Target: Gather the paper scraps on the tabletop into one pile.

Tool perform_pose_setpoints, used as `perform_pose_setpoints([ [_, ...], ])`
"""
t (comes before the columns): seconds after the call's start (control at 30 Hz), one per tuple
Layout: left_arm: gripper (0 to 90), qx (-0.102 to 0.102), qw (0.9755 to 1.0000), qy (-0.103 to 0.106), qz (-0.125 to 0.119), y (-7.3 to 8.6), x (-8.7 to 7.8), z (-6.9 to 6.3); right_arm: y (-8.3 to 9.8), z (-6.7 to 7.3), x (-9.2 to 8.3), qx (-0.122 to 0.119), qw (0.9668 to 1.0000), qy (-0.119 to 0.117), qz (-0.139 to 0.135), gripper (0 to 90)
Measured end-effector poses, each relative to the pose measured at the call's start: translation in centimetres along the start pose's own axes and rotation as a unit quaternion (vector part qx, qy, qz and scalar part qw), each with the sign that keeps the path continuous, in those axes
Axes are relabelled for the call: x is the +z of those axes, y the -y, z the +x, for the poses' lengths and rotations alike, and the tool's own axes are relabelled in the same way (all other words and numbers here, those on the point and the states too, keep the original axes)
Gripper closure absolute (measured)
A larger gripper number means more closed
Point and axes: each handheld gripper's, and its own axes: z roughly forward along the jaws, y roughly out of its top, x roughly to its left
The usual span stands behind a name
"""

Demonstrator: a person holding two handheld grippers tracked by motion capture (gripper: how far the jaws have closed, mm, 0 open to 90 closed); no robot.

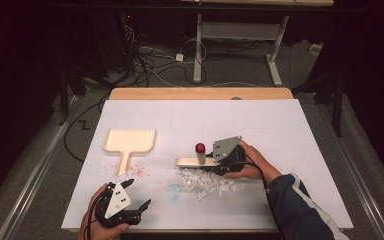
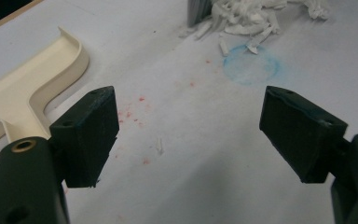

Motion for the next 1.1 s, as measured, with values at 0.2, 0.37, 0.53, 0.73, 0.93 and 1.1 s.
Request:
perform_pose_setpoints([
  [0.2,18.7,0.003,1.0000,0.003,0.002,-0.1,0.2,0.0,0.0,0.0,-1.5,0.004,0.9992,0.039,-0.007,68.0],
  [0.37,18.7,0.006,1.0000,0.006,0.004,-0.1,0.4,0.0,0.3,0.0,-3.2,0.030,0.9967,0.070,-0.028,68.0],
  [0.53,18.7,0.008,0.9999,0.007,0.004,-0.2,0.4,0.0,0.9,0.3,-4.9,0.059,0.9915,0.113,-0.025,68.0],
  [0.73,18.7,0.006,1.0000,0.004,0.002,-0.2,0.3,0.0,2.4,2.1,-7.1,0.137,0.9743,0.178,-0.009,68.0],
  [0.93,18.7,0.017,0.9998,0.002,0.000,-0.4,0.1,-0.2,4.1,4.0,-8.7,0.187,0.9503,0.245,0.041,68.1],
  [1.1,18.7,0.021,0.9998,0.003,-0.001,-0.5,0.1,-0.3,5.6,5.2,-9.5,0.231,0.9306,0.276,0.068,68.1],
])
